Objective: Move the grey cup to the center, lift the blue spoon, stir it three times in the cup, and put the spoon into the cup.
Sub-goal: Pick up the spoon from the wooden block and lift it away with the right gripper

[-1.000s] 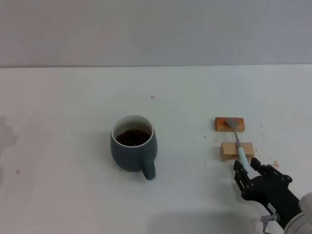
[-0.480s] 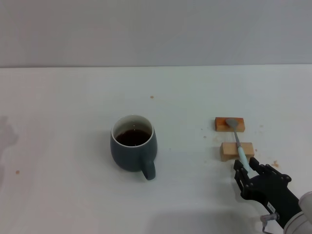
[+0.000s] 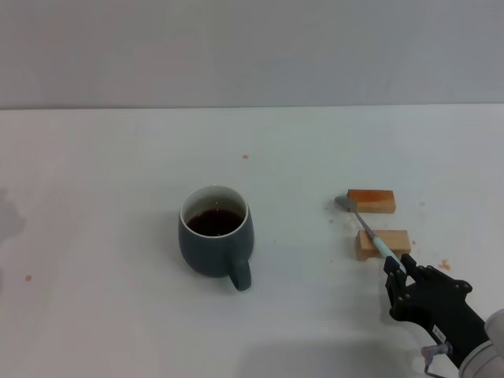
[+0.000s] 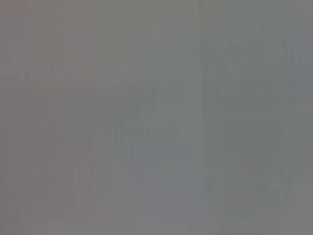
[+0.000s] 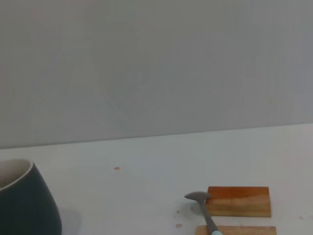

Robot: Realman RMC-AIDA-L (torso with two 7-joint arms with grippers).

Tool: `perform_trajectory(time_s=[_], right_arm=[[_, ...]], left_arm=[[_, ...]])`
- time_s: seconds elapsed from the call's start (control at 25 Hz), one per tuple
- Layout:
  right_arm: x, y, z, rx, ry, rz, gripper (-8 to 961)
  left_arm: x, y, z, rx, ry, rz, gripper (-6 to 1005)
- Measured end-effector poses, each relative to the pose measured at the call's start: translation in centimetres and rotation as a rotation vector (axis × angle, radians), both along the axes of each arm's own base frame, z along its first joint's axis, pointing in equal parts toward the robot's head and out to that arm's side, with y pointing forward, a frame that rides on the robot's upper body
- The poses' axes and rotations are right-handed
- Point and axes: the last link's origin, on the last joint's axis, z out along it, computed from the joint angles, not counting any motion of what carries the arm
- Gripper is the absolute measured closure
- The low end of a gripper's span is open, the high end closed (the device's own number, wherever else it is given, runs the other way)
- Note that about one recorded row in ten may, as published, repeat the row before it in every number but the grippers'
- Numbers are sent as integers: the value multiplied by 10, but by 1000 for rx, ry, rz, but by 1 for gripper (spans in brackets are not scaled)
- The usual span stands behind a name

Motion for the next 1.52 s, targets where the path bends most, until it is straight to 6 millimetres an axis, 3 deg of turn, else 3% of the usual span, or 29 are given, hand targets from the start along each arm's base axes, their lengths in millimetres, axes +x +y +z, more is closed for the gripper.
perform_trajectory(time_s=[1.52], right_arm=[[-11,7,7,2,-25,36,794]], left_arm=[[-3,-1,2,8,0,11,1001]])
